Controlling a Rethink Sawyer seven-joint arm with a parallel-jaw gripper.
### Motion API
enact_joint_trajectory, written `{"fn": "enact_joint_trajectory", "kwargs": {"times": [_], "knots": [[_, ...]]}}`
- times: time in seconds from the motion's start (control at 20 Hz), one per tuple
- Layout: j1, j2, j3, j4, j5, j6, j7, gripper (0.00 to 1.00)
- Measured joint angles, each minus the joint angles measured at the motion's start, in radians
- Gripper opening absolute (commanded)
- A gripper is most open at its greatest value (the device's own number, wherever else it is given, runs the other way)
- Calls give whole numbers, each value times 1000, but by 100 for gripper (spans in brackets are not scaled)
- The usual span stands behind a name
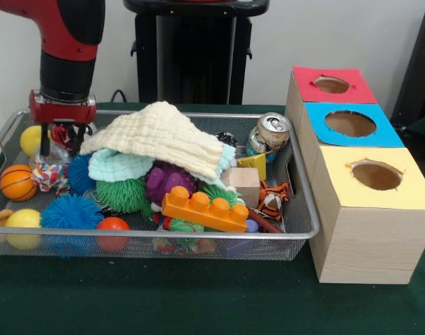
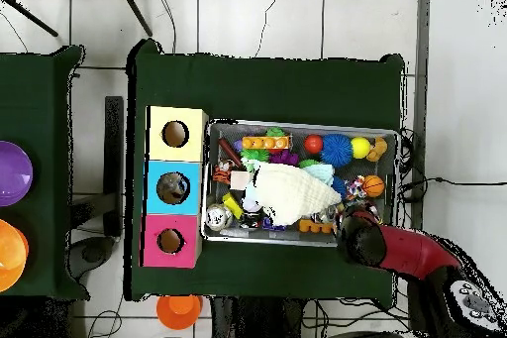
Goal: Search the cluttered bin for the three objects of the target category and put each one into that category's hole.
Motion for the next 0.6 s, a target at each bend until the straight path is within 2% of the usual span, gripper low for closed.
{"fn": "enact_joint_trajectory", "kwargs": {"times": [0.3,0.6], "knots": [[54,17,-78,-29,1,-1,0,100],[62,21,-102,-46,1,-1,0,100]]}}
